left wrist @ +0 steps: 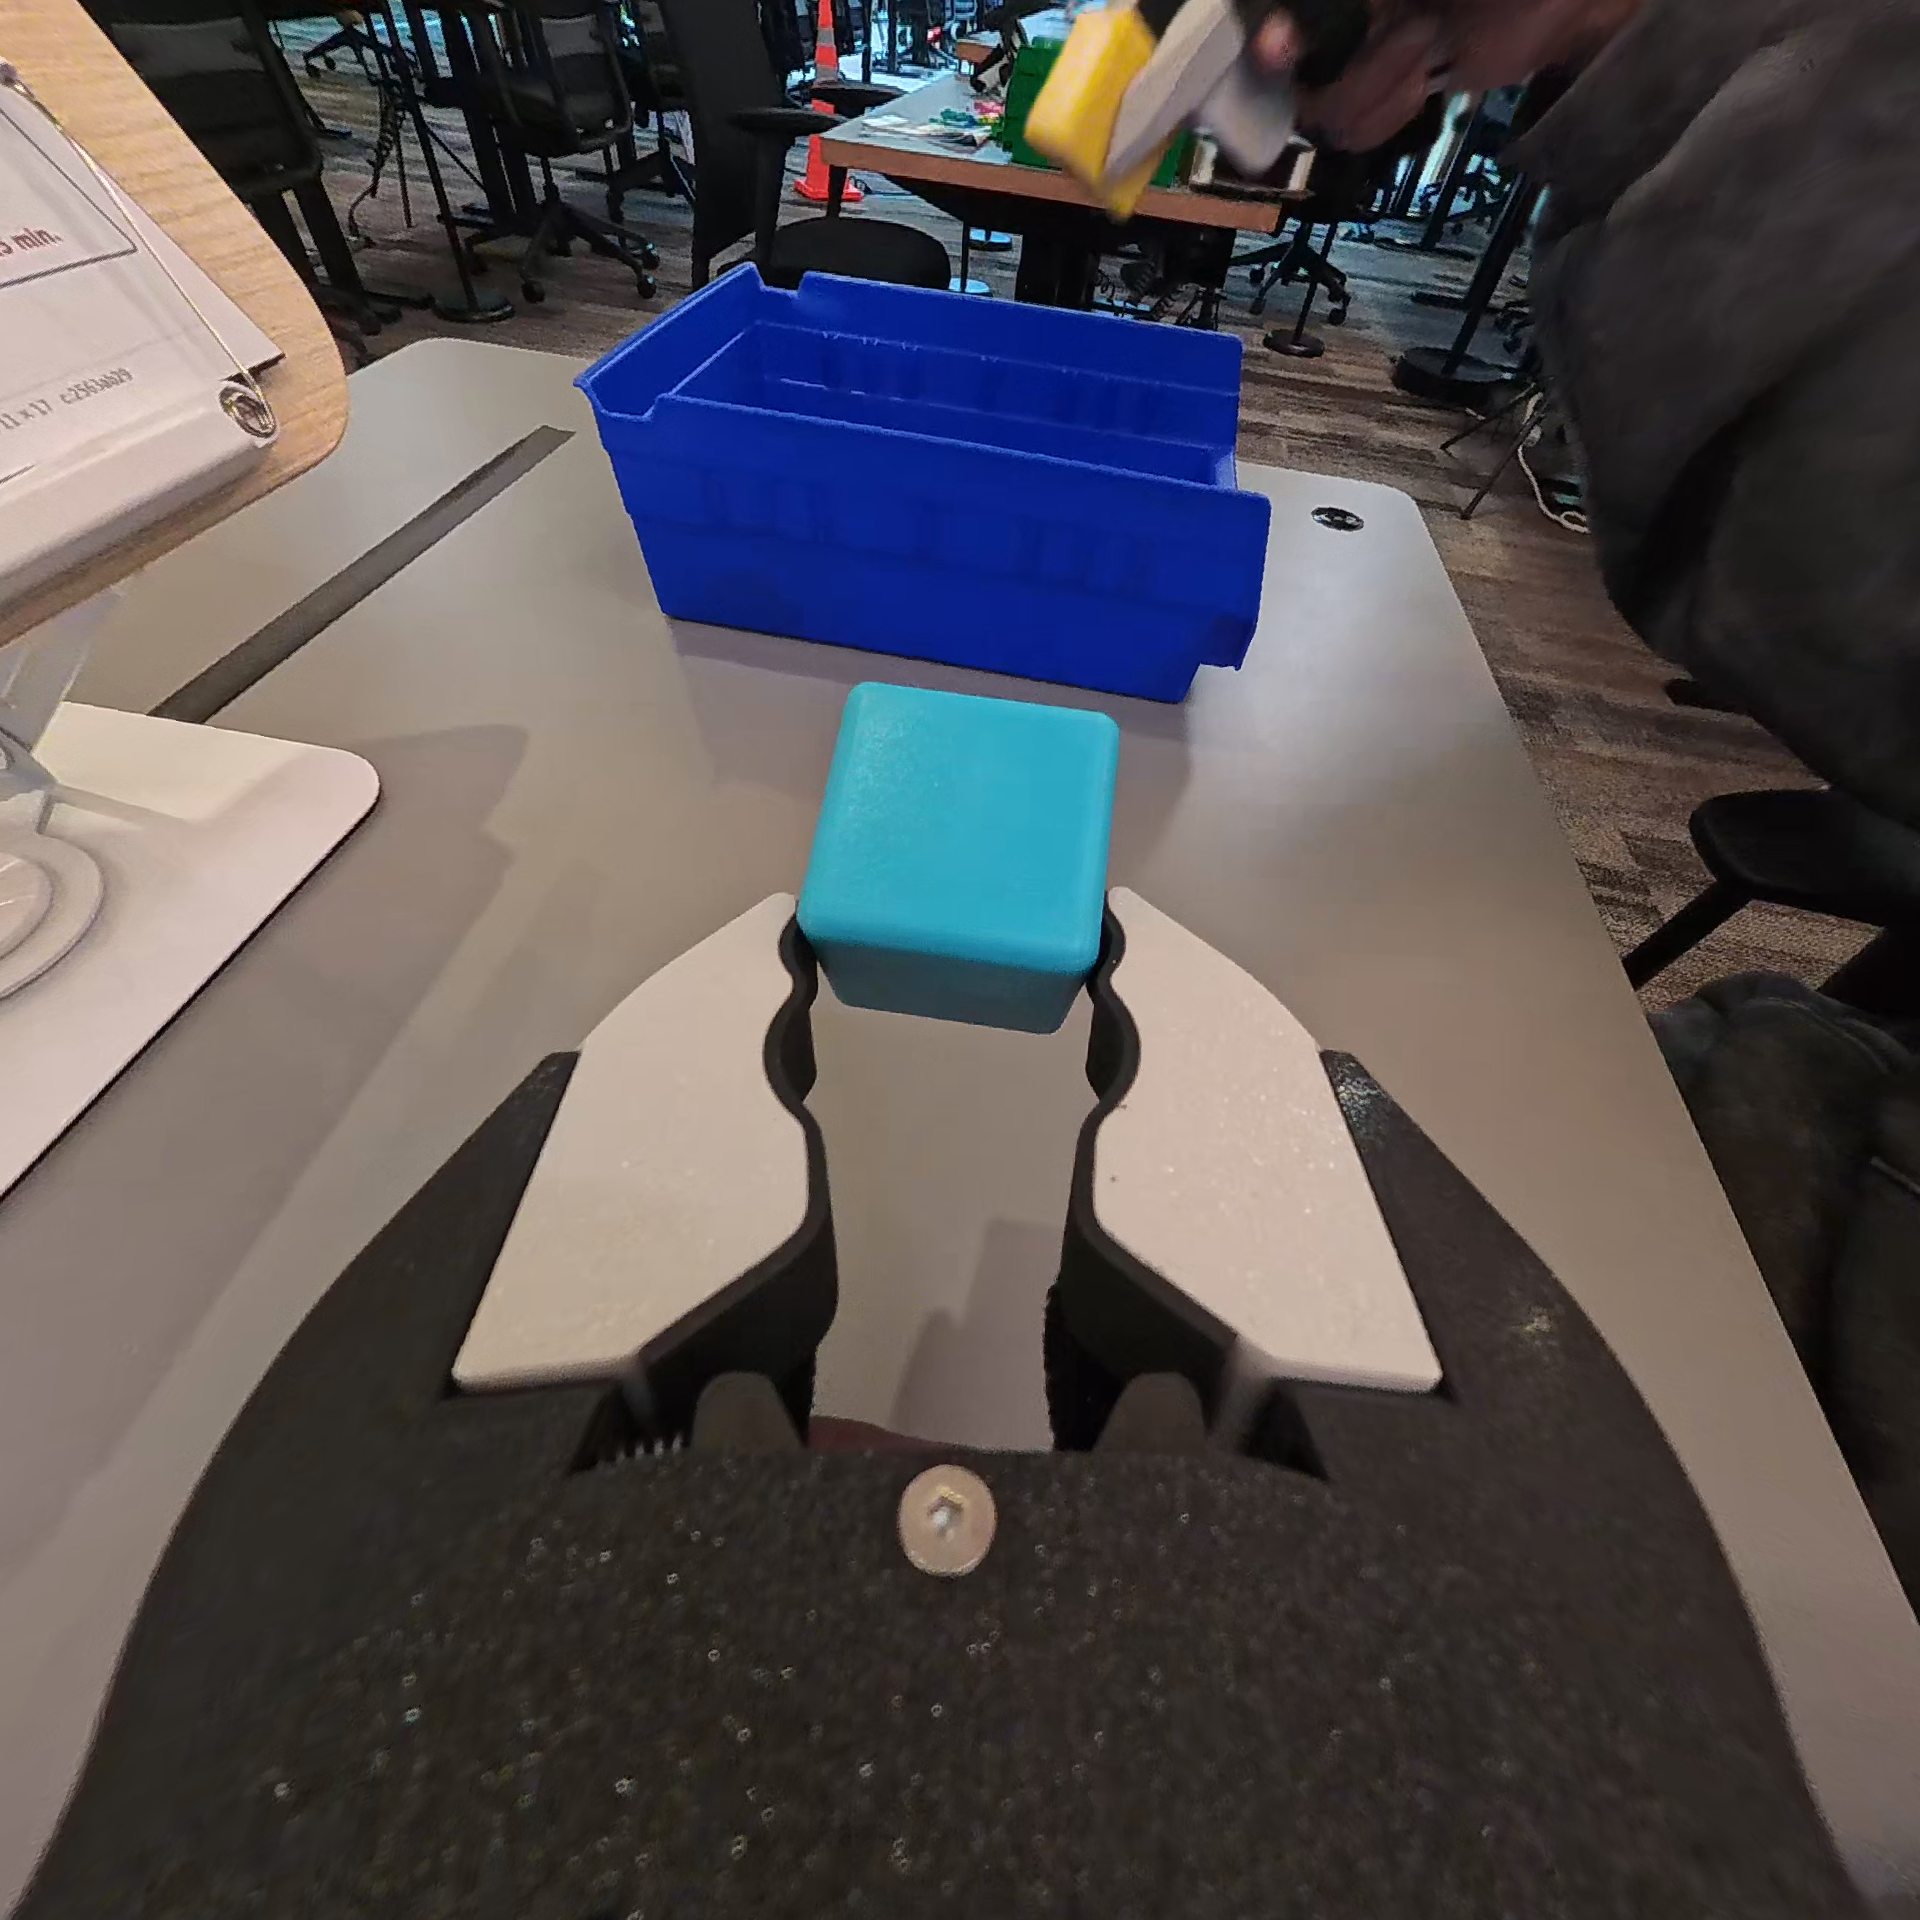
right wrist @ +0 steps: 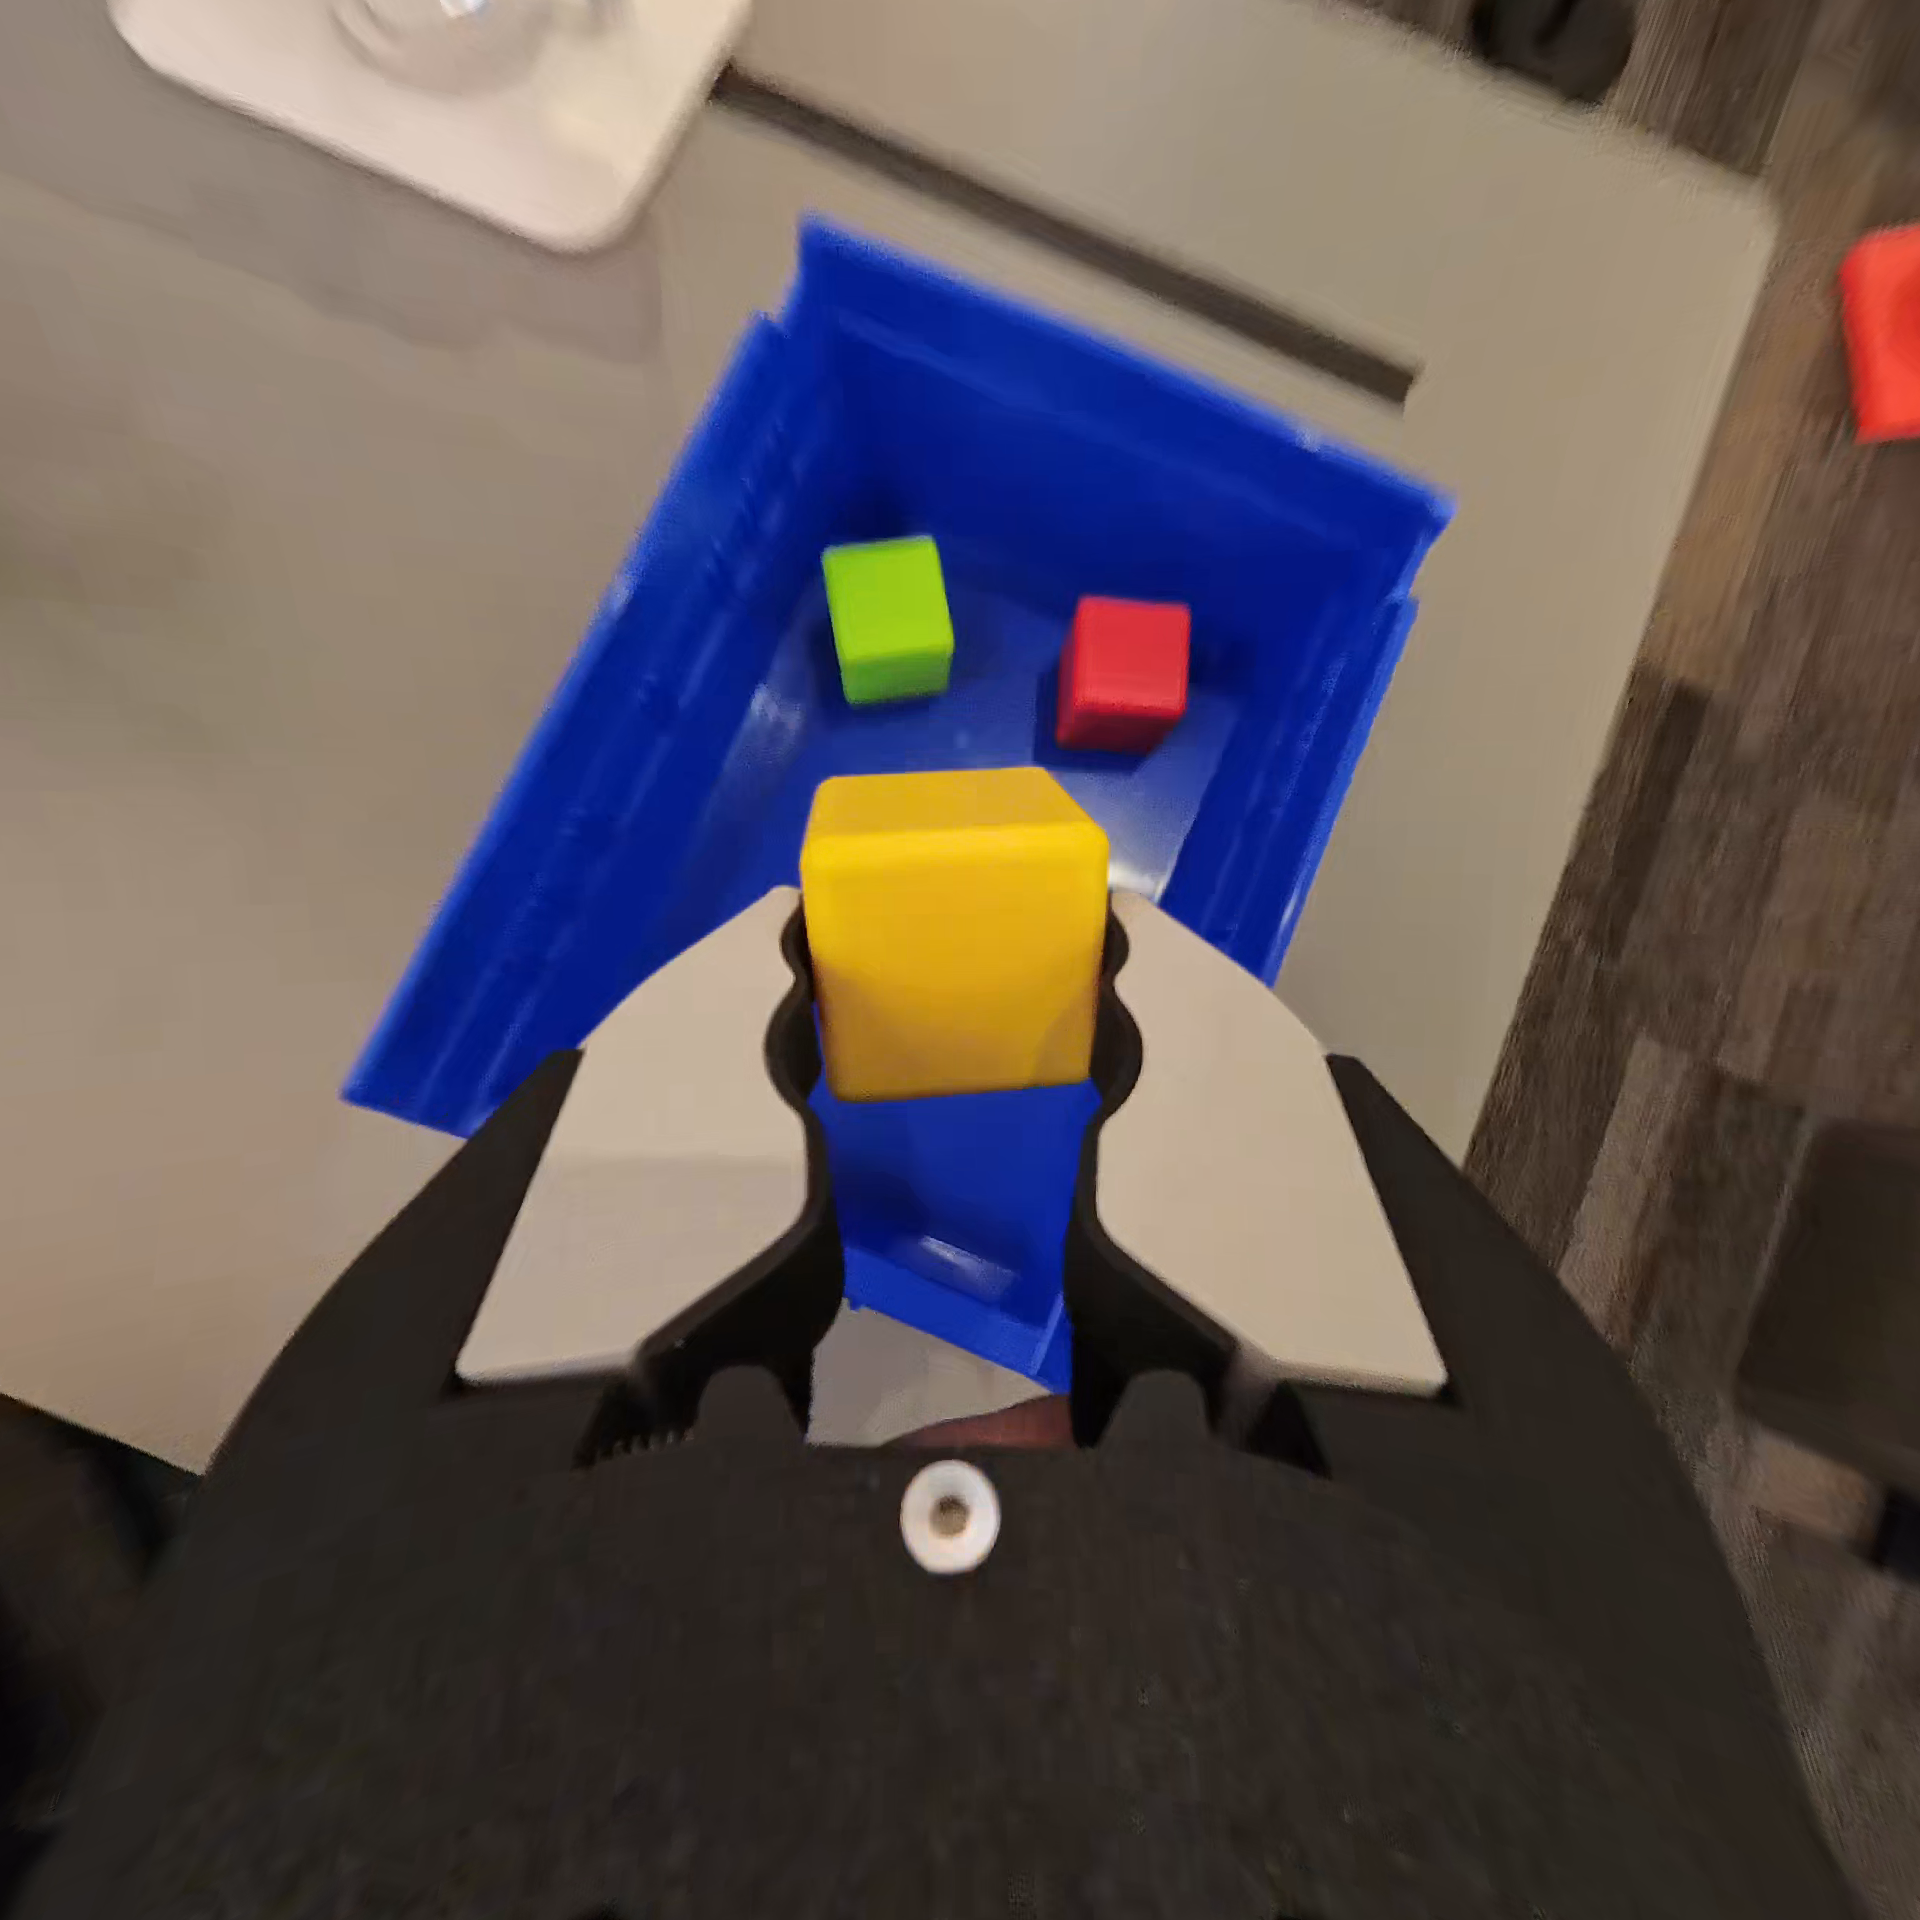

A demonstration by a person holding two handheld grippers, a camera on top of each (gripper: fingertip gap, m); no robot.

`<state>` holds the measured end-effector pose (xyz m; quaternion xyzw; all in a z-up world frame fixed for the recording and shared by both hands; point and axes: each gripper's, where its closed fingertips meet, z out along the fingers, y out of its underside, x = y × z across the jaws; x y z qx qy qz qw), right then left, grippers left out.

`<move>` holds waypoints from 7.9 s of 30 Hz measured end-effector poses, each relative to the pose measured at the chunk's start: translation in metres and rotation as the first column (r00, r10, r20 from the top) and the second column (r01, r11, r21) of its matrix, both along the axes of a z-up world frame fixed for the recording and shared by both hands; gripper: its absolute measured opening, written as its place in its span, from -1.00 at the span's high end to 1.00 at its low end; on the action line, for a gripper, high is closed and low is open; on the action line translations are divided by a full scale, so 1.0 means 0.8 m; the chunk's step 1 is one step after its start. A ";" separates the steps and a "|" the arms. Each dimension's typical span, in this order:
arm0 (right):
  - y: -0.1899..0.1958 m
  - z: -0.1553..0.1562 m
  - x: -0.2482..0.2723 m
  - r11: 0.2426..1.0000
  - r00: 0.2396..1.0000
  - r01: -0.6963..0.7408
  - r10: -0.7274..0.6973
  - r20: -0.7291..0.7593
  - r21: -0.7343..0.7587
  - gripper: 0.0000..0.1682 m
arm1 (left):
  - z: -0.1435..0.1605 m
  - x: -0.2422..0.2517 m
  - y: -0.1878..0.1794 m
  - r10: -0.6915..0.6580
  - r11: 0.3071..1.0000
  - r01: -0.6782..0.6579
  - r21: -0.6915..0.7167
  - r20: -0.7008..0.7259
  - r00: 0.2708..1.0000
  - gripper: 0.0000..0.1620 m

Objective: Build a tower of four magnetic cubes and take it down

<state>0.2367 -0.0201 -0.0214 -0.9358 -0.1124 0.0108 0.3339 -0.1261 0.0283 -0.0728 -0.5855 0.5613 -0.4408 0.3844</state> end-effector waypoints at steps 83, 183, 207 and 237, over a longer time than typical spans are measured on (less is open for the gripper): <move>0.009 -0.058 -0.442 0.558 0.562 -0.590 0.803 -0.200 0.583 0.28 | -0.013 0.010 -0.050 -0.164 0.986 0.162 -0.033 -0.077 0.983 0.39; -0.161 -0.098 -0.257 0.810 0.913 0.151 0.107 -0.395 0.567 0.29 | -0.050 -0.104 -0.166 0.736 0.677 -0.734 -0.055 0.073 0.673 0.18; -0.202 -0.100 -0.042 0.643 0.846 0.523 -0.314 -0.430 0.560 0.28 | -0.056 0.305 -0.112 0.698 0.715 -0.695 0.077 -0.013 0.716 0.23; -0.113 -0.100 -0.063 0.620 0.792 0.609 -0.445 -0.419 0.494 0.96 | -0.013 0.175 -0.070 0.896 0.436 -0.896 0.083 0.056 0.441 0.98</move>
